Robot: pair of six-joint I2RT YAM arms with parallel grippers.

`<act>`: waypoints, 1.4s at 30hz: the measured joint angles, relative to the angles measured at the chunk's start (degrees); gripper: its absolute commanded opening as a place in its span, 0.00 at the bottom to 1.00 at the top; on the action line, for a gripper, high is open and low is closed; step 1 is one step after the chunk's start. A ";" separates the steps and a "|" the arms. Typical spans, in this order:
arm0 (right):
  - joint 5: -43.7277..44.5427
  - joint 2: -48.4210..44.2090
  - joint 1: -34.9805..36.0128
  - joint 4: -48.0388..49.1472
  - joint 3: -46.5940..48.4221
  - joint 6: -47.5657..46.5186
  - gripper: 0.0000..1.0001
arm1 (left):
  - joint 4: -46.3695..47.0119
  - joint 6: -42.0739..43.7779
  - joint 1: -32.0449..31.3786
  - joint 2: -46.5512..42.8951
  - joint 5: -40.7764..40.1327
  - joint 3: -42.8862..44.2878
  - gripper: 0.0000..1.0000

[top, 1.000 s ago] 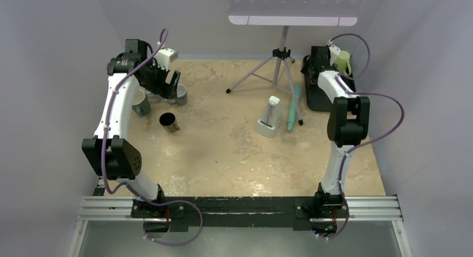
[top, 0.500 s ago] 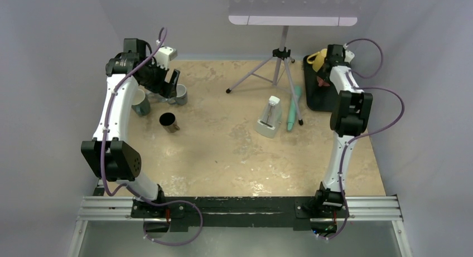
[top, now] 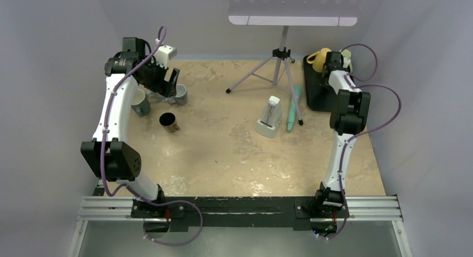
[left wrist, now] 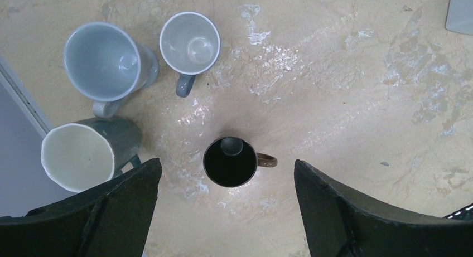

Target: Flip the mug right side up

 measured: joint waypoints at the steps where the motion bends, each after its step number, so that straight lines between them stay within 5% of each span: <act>1: 0.22 -0.17 0.00 0.24 -0.37 -0.50 0.07 | -0.02 0.00 0.00 0.00 -0.02 0.04 0.92; 7: -0.57 -0.94 -0.26 0.39 -1.03 -4.11 0.32 | -0.04 0.00 0.00 0.00 0.00 0.39 0.92; 16: -1.46 -5.55 -1.40 1.29 -2.08 -7.30 0.49 | -0.33 0.00 0.00 0.02 0.22 2.16 0.92; 25: -5.55 -1.42 -2.89 -0.35 6.75 -7.85 0.45 | -0.44 0.04 0.00 0.09 0.24 2.49 0.92; 31: -5.51 1.49 -2.84 -2.84 7.98 -7.54 0.00 | -0.79 0.35 0.00 0.09 0.24 2.49 0.93; 37: -5.16 0.26 -2.86 -2.23 5.97 -7.26 0.00 | -1.64 0.90 0.04 0.09 1.51 2.49 0.94; 42: -6.36 -10.23 -2.86 -0.79 -8.28 -7.26 0.00 | -2.62 0.24 0.07 0.07 5.79 2.49 1.00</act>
